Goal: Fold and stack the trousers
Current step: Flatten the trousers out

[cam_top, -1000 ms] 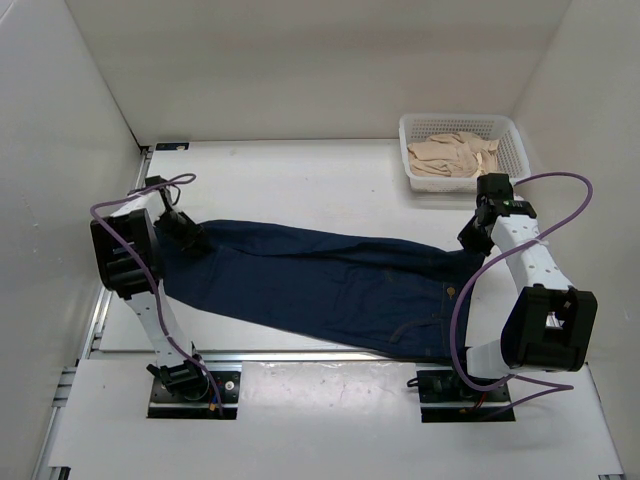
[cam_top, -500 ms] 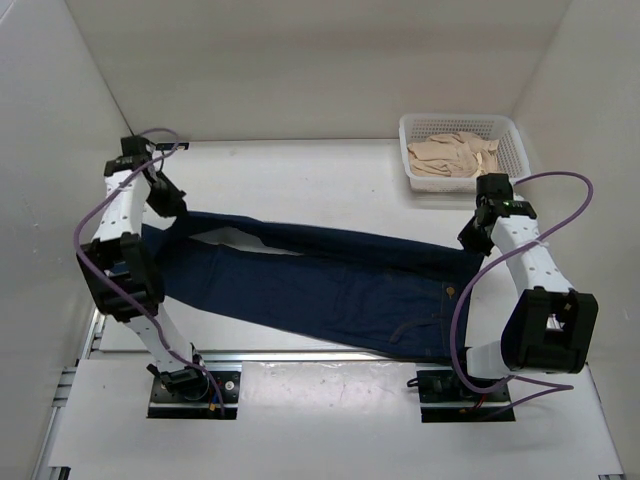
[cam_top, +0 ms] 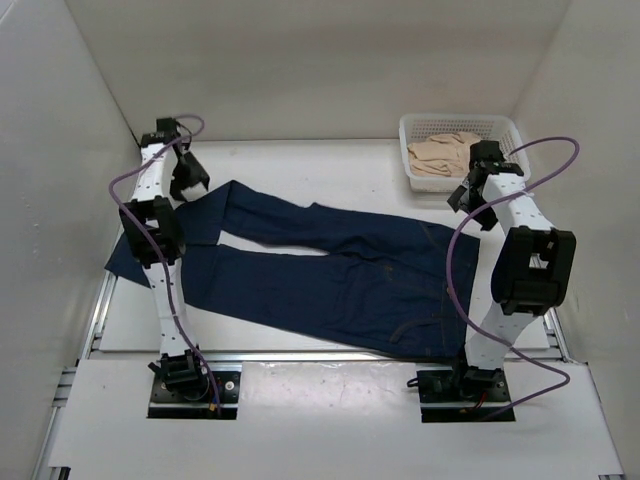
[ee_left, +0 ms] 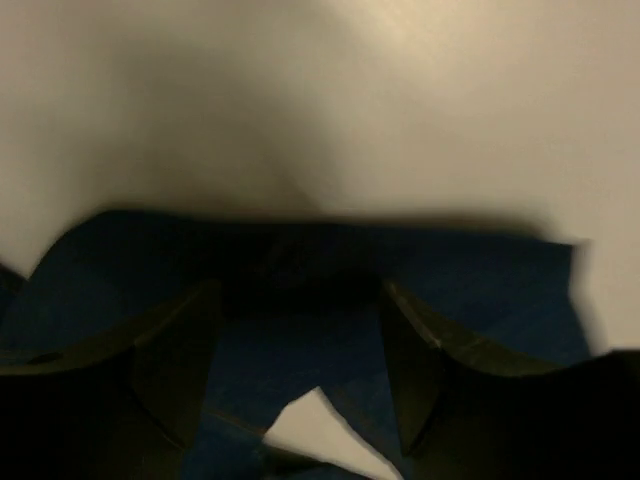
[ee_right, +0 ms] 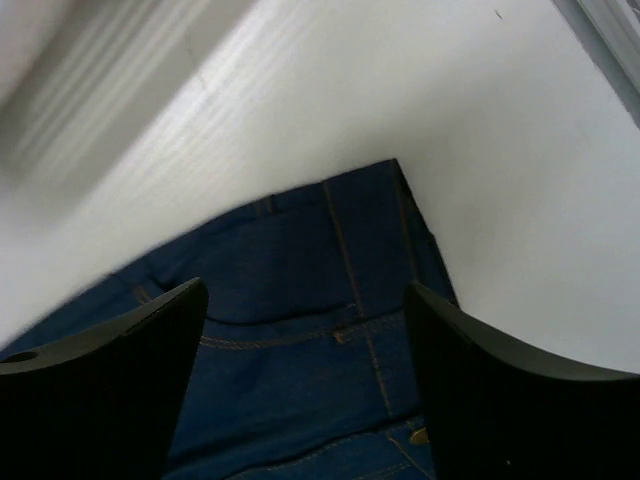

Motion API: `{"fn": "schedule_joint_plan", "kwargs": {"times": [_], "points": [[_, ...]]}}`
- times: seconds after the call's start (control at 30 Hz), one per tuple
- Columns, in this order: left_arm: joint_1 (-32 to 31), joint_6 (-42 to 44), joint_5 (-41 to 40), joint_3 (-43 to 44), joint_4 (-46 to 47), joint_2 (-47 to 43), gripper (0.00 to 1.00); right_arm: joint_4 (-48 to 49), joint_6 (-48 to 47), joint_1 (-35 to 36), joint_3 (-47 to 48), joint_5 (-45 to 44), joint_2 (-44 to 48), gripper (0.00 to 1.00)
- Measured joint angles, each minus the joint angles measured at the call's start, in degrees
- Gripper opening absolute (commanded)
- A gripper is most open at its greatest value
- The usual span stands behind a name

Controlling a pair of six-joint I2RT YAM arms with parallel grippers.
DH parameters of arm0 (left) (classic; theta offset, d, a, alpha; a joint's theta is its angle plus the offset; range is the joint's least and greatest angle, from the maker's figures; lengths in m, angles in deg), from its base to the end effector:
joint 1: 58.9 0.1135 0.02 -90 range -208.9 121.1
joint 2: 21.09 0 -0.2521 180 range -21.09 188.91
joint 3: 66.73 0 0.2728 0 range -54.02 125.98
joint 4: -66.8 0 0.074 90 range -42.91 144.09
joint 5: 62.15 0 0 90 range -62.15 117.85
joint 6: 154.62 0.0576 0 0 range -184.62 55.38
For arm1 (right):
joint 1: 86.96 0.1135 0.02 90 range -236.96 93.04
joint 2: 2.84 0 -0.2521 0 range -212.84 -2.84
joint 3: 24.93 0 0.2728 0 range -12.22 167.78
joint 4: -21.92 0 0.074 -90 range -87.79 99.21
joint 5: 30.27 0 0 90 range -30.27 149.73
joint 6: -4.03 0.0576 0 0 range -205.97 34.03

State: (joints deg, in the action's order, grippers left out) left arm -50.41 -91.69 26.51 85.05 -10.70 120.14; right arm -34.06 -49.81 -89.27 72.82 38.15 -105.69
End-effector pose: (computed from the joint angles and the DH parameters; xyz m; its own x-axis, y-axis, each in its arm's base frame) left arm 0.5302 0.0805 0.2002 -0.7391 -0.5703 -0.3584 -0.5536 0.8174 -0.1590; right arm 0.4083 -0.0377 0.2234 -0.5791 0.5725 -0.5804 0.6898 0.7236 0.0254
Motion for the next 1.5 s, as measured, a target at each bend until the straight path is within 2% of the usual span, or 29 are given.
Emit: {"fn": "schedule_joint_plan", "kwargs": {"times": [0.07, 0.13, 0.17, 0.37, 0.4, 0.47, 0.5, 0.53, 0.57, 0.8, 1.23, 1.3, 1.33, 1.37, 1.4, 1.5], "points": [[0.37, -0.52, -1.68, -11.8, 1.46, -3.19, 0.53, -0.28, 0.09, -0.11, -2.08, -0.76, 0.66, 0.84], [1.11, -0.7, -2.58, -19.08, 1.36, -6.93, 0.16, -0.28, 0.26, -0.22, -4.24, -1.18, 2.38, 0.83], [1.68, -0.44, -2.89, -21.33, 1.42, -9.22, 0.1, -0.35, 0.35, -0.2, -5.35, -1.27, 3.56, 0.82], [3.13, 3.15, -6.58, -24.85, 4.02, -25.03, 0.1, 0.59, 0.79, -0.13, -14.82, -0.44, 13.33, 0.79], [2.38, 3.56, -7.17, -26.08, 4.2, -27.39, 0.15, 0.52, 0.72, -0.13, -16.59, -0.15, 14.84, 0.79], [0.02, 4.37, -7.43, -28.35, 4.28, -29.92, 0.32, 0.52, 0.48, -0.13, -19.26, 0.59, 17.07, 0.79], [-1.25, 4.52, -7.48, -29.31, 4.5, -30.12, 0.39, 0.57, 0.24, -0.15, -20.22, 0.94, 17.81, 0.79], [-2.69, 4.85, -7.43, -30.25, 4.61, -29.66, 0.42, 0.59, -0.04, -0.13, -21.11, 1.22, 18.51, 0.79], [-4.13, 5.07, -7.39, -31.17, 4.74, -28.39, 0.52, 0.59, -0.37, -0.13, -21.86, 1.57, 19.17, 0.79], [-10.4, 5.11, -9.25, -35.23, 4.28, -16.13, 0.53, 1.11, -2.12, -0.13, -24.3, 3.78, 21.73, 0.79], [-10.73, 3.67, -13.94, -35.34, 2.29, -12.31, 0.54, 1.44, -3.63, -0.13, -24.94, 5.49, 21.97, 0.79], [-10.86, 3.65, -14.05, -35.28, 2.21, -12.28, 0.43, 1.46, -3.65, -0.13, -24.94, 5.57, 21.97, 0.79], [-10.88, 3.69, -14.03, -35.21, 2.25, -12.22, 0.33, 1.46, -3.76, -0.13, -24.94, 5.68, 21.97, 0.79], [-10.93, 3.72, -14.03, -35.08, 2.19, -12.07, 0.15, 1.49, -3.82, -0.13, -24.94, 5.73, 21.97, 0.79], [-10.93, 3.52, -14.08, -34.88, 2.03, -11.78, 0.1, 1.46, -3.87, -0.13, -24.94, 5.75, 21.97, 0.79], [-10.95, 4.37, -13.9, -33.11, 0.44, -10.73, 0.1, 1.46, -4.07, -0.13, -24.92, 5.92, 21.97, 0.79]]}}
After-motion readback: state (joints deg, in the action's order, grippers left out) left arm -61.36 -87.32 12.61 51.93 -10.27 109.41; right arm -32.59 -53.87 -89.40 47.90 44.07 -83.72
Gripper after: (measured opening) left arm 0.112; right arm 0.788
